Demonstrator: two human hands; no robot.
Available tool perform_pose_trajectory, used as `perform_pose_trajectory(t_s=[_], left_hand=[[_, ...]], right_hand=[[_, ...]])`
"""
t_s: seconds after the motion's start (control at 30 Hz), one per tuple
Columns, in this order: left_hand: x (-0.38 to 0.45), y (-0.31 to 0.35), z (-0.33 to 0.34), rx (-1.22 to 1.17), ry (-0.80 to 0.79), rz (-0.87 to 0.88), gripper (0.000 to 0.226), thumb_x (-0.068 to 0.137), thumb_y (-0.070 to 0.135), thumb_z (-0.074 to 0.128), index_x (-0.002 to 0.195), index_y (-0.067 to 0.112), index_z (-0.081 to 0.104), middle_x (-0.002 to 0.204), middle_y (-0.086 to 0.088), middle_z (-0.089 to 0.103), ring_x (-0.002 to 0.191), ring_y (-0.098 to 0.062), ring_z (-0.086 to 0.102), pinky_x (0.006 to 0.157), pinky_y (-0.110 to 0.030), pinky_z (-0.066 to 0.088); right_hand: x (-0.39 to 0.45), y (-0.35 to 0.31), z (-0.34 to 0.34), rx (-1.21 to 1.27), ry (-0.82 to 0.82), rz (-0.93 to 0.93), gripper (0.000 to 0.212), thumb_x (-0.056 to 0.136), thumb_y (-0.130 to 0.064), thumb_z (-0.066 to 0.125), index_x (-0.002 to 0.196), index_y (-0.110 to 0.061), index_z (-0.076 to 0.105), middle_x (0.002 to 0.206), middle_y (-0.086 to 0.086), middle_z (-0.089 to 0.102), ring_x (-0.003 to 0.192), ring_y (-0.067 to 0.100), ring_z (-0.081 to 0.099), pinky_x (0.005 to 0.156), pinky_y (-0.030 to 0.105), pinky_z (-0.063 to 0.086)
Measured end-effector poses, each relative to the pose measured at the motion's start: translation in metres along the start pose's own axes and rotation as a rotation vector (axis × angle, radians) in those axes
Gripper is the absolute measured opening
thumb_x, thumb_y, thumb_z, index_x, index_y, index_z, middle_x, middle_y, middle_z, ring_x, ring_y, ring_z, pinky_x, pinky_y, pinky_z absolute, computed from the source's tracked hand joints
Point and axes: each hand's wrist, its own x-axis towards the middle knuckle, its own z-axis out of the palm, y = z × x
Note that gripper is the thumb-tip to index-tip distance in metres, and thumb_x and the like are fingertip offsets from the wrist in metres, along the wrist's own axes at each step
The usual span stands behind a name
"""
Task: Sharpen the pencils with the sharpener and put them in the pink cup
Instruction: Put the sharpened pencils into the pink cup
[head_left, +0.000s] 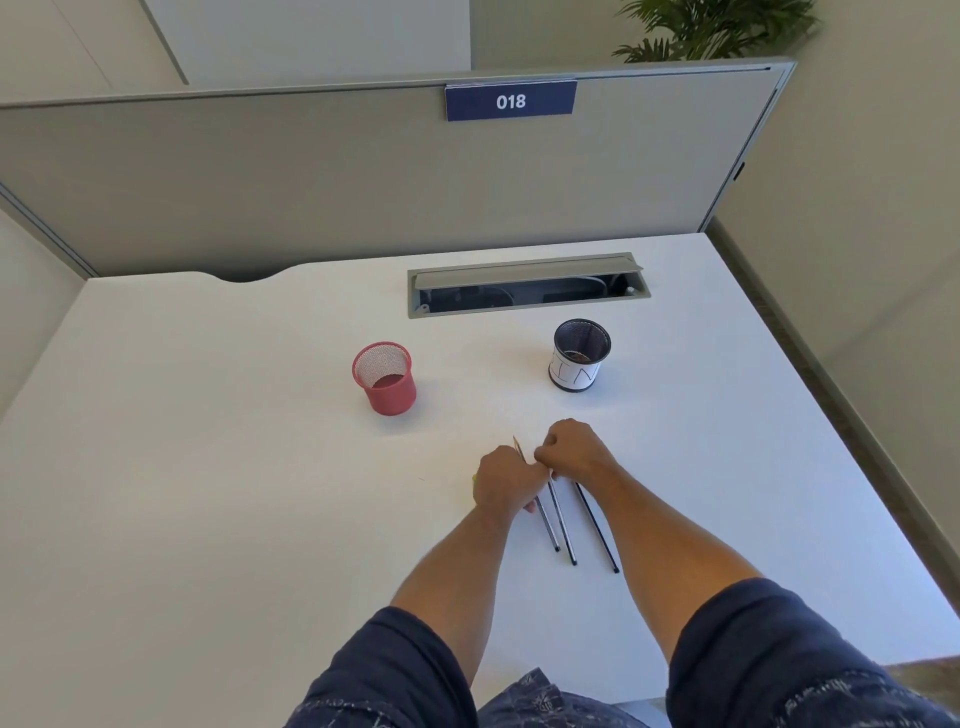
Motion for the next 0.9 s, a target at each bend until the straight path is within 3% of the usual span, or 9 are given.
perform_pose_trajectory(t_s=[0.17, 0.23, 0.37, 0.5, 0.6, 0.77, 0.9], left_hand=[[0.012, 0.005, -0.023, -0.046, 0.092, 0.054, 0.018, 0.073, 0.028, 0.052, 0.071, 0.012, 0.059, 0.05, -0.004, 0.069, 0.045, -0.014, 0.07, 0.058, -0.027, 0.058], [0.015, 0.008, -0.037, -0.055, 0.129, 0.08, 0.017, 0.071, 0.027, 0.051, 0.068, 0.012, 0.058, 0.048, -0.003, 0.068, 0.045, -0.014, 0.07, 0.053, -0.025, 0.054], [0.022, 0.014, -0.07, -0.078, 0.255, 0.205, 0.017, 0.071, 0.025, 0.056, 0.06, 0.015, 0.047, 0.049, 0.0, 0.061, 0.048, -0.017, 0.07, 0.057, -0.035, 0.058], [0.032, 0.021, -0.114, -0.062, 0.447, 0.342, 0.025, 0.079, 0.02, 0.062, 0.061, 0.013, 0.047, 0.058, -0.005, 0.058, 0.06, -0.028, 0.061, 0.055, -0.033, 0.046], [0.036, 0.026, -0.15, -0.09, 0.632, 0.366, 0.027, 0.081, 0.019, 0.062, 0.061, 0.014, 0.044, 0.056, 0.002, 0.046, 0.058, -0.024, 0.043, 0.052, -0.031, 0.033], [0.04, 0.027, -0.194, -0.116, 0.789, 0.352, 0.022, 0.083, 0.016, 0.06, 0.066, 0.011, 0.048, 0.064, -0.004, 0.052, 0.064, -0.027, 0.045, 0.051, -0.03, 0.03], [0.045, 0.018, -0.211, -0.033, 0.803, 0.308, 0.018, 0.087, 0.017, 0.061, 0.074, 0.005, 0.06, 0.072, -0.01, 0.06, 0.068, -0.029, 0.05, 0.058, -0.03, 0.032]], right_hand=[[0.003, -0.005, 0.004, 0.187, 0.062, -0.003, 0.012, 0.077, -0.011, 0.053, 0.083, -0.004, 0.061, 0.067, 0.011, 0.074, 0.061, 0.02, 0.073, 0.071, 0.036, 0.059], [0.003, -0.008, 0.005, 0.226, 0.074, 0.001, 0.014, 0.081, -0.013, 0.051, 0.089, -0.004, 0.059, 0.071, 0.01, 0.075, 0.06, 0.019, 0.073, 0.066, 0.033, 0.057], [0.004, -0.017, 0.006, 0.307, 0.078, 0.011, 0.01, 0.088, -0.019, 0.049, 0.091, -0.011, 0.055, 0.074, 0.007, 0.076, 0.054, 0.016, 0.07, 0.05, 0.024, 0.041], [0.006, -0.025, 0.005, 0.436, 0.063, 0.014, 0.01, 0.092, -0.016, 0.046, 0.093, -0.009, 0.053, 0.073, 0.01, 0.076, 0.056, 0.02, 0.069, 0.043, 0.024, 0.042], [0.007, -0.03, 0.004, 0.546, 0.062, 0.014, 0.01, 0.094, -0.016, 0.047, 0.095, -0.008, 0.053, 0.077, 0.012, 0.077, 0.056, 0.019, 0.071, 0.046, 0.027, 0.049], [0.012, -0.04, 0.004, 0.74, 0.098, 0.013, 0.012, 0.094, -0.013, 0.052, 0.102, -0.004, 0.055, 0.079, 0.017, 0.075, 0.063, 0.024, 0.074, 0.055, 0.032, 0.057], [0.015, -0.056, -0.001, 0.914, 0.141, -0.054, 0.015, 0.092, -0.01, 0.052, 0.103, 0.0, 0.056, 0.078, 0.016, 0.076, 0.071, 0.026, 0.077, 0.064, 0.034, 0.063]])
